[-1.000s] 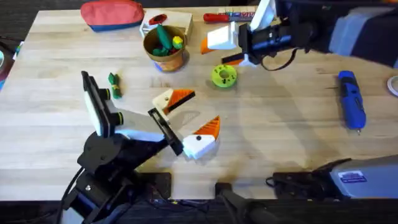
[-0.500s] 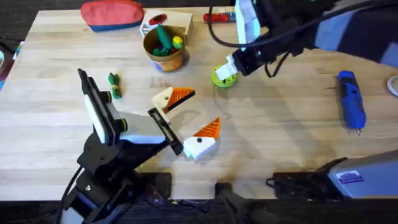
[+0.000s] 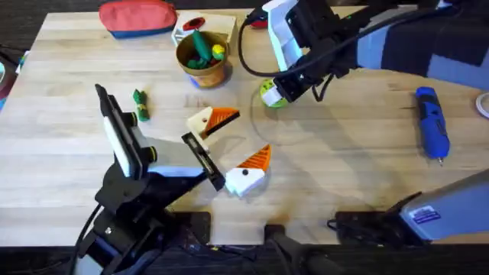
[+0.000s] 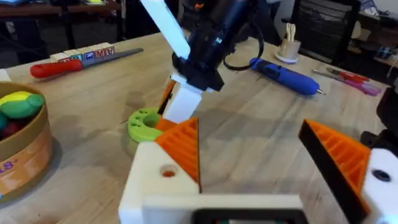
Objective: Pick up the gripper from the table and insert it into the empty holder that is missing its gripper. Then pick up a screw, insert it into the mounting hole, and use the screwdriver to tighten it. Finally, clean up the table by picking up the vegetable and placing it into the bucket.
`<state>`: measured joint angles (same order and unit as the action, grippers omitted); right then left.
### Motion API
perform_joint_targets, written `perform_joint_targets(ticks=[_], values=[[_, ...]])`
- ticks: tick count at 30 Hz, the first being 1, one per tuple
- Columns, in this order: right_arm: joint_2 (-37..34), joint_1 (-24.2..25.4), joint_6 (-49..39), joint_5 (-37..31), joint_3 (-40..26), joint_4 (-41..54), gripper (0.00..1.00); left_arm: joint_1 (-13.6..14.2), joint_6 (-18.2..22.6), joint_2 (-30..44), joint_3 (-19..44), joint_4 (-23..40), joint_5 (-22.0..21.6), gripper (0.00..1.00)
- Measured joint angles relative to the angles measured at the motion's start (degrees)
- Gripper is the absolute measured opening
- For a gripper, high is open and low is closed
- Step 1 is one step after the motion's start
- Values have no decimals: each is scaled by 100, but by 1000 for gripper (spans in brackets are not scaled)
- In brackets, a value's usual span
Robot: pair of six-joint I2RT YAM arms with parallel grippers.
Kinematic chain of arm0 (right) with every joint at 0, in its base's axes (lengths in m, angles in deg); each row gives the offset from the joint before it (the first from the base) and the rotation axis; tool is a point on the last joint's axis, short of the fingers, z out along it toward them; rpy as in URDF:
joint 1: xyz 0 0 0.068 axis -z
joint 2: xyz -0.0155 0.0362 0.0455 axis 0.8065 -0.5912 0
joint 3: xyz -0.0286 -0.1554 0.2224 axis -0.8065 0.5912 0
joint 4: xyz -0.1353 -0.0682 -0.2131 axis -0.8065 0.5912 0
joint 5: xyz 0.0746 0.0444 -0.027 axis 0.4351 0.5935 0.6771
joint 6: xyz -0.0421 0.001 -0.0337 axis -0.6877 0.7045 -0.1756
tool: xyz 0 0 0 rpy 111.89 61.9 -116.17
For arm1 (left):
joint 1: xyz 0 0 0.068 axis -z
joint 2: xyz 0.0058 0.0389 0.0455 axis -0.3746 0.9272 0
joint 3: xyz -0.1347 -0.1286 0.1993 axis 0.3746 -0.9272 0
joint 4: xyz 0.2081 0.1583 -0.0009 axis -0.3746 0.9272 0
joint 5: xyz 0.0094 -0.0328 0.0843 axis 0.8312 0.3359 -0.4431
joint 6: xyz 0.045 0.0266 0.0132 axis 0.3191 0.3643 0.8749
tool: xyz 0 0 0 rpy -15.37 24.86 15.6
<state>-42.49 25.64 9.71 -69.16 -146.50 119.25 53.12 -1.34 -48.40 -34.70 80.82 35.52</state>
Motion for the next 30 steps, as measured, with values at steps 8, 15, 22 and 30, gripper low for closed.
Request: perform_joint_targets(ticks=[8,15,22,30], values=[[-149,-48,-25,-86,0,-9,194,-1,2,2,1,0,0,985],[-187,-70,-28,-126,-9,-5,4,0,2,2,0,0,0,988],[-143,-70,-28,-129,-348,707,3,-1,2,0,1,0,0,987],[488,-72,-28,-128,-1201,1330,3,0,2,0,0,0,0,985]])
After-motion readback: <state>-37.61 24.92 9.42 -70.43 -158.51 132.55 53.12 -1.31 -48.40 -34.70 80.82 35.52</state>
